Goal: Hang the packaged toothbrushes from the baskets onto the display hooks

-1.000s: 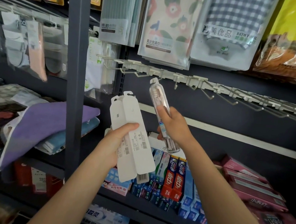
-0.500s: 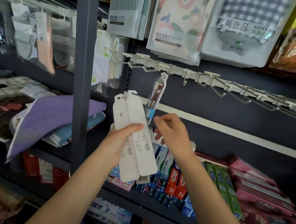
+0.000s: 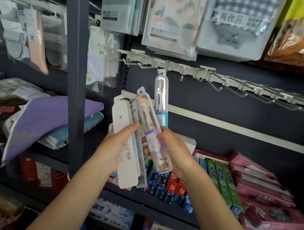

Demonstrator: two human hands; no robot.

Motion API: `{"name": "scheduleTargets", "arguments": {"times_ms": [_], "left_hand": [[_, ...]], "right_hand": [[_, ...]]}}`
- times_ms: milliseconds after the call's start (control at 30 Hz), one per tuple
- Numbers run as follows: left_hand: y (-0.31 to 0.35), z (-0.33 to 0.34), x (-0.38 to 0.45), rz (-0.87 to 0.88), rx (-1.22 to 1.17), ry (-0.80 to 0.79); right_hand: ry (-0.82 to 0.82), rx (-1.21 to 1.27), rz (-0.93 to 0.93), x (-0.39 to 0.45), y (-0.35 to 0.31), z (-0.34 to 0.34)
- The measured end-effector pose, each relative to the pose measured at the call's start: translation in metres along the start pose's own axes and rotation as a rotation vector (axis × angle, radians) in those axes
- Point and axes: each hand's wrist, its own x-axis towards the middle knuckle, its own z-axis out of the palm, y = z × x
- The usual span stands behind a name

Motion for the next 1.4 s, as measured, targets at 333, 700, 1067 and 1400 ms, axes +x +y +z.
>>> {"name": "scheduleTargets", "arguments": {"times_ms": [333,700,1067,1400], "left_hand": [[0.008,0.003,-0.004,-0.015,0.016,0.035],[0.009,-0.001,0.002,-0.013,0.017,0.024],[0.009,0.000,0.017,-0.042,-0.005,0.013],[0.000,0.002,0.022,-0.069,0.038,0.040]], "right_hand": [[0.125,0.057,-0.219,0.002,-0.010,-0.009],[0.245,-0.265,-0.297,0.040,-0.035,-0.021],[0.244,-0.490,-0.330,0.056,-0.032,-0.044],[0.264,-0.393,-0.223,0.084,-0.009,-0.031]]}}
